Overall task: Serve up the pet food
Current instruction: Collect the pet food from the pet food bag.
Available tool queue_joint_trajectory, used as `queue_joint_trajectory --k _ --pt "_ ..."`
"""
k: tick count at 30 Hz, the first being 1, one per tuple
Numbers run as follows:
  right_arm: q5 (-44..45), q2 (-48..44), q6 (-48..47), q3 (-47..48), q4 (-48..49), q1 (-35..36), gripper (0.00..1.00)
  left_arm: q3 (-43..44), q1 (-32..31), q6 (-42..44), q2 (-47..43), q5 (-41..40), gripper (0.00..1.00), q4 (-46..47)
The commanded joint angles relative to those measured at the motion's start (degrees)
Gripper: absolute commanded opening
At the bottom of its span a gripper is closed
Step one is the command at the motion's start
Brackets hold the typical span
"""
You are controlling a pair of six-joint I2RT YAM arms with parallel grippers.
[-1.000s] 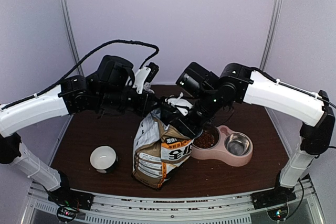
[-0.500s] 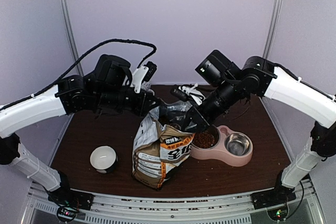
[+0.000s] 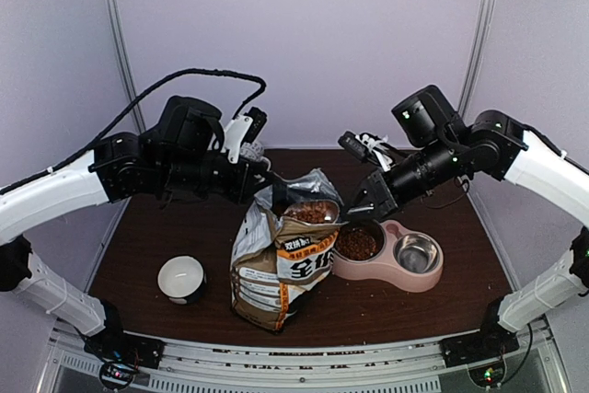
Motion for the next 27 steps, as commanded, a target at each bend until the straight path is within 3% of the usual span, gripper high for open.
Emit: queue_joint_trajectory --k 1,16,27 --pt "-0.23 -3.46 4.06 -4.30 0.29 -2.49 0.00 0.96 0.80 0.20 -4.29 -3.17 0.00 8.22" --pt "-2.44 -13.17 12.12 -13.93 9.10 -10.23 0.00 -0.10 0.82 0.20 -6.11 -4.16 0.00 8.57" --pt "-5.13 -13.21 11.24 -12.77 10.65 -9.14 0.00 0.95 0.82 0.46 -5.30 -2.10 0.00 9.36"
